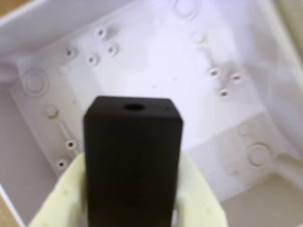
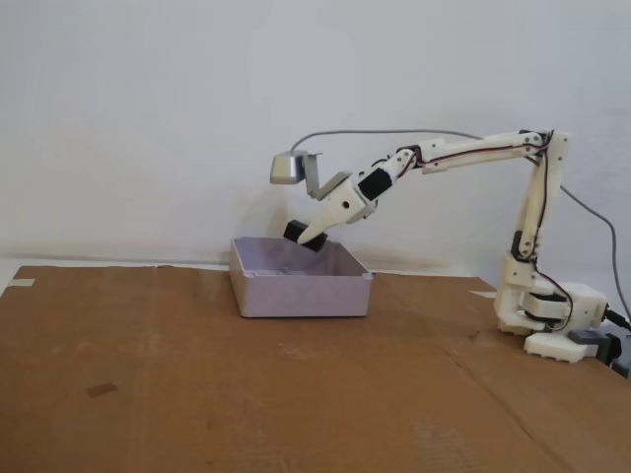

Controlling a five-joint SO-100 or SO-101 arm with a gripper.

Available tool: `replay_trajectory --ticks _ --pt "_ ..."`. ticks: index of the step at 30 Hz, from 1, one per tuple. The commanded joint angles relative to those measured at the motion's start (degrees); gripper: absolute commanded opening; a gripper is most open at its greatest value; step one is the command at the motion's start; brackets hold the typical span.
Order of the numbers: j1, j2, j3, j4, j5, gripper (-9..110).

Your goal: Grasp a block and put it in the box.

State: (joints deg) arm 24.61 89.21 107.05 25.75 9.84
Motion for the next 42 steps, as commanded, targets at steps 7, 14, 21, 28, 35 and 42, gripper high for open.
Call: replay_trajectory --ticks 7,14,21,28,35,42 --pt "-2.9 1.1 -4.8 -0.7 -0.4 11" --pt "-2.6 -3.2 -7.7 -1.1 -0.5 11" --pt "-2.1 -5.6 -8.9 -1.1 -4.7 11" --pt "-0.9 -6.3 -8.3 -1.1 -4.7 11" --pt "1.3 -6.4 -8.0 -0.9 -4.7 11" --pt "2.2 -7.8 -8.0 -0.4 -4.7 11"
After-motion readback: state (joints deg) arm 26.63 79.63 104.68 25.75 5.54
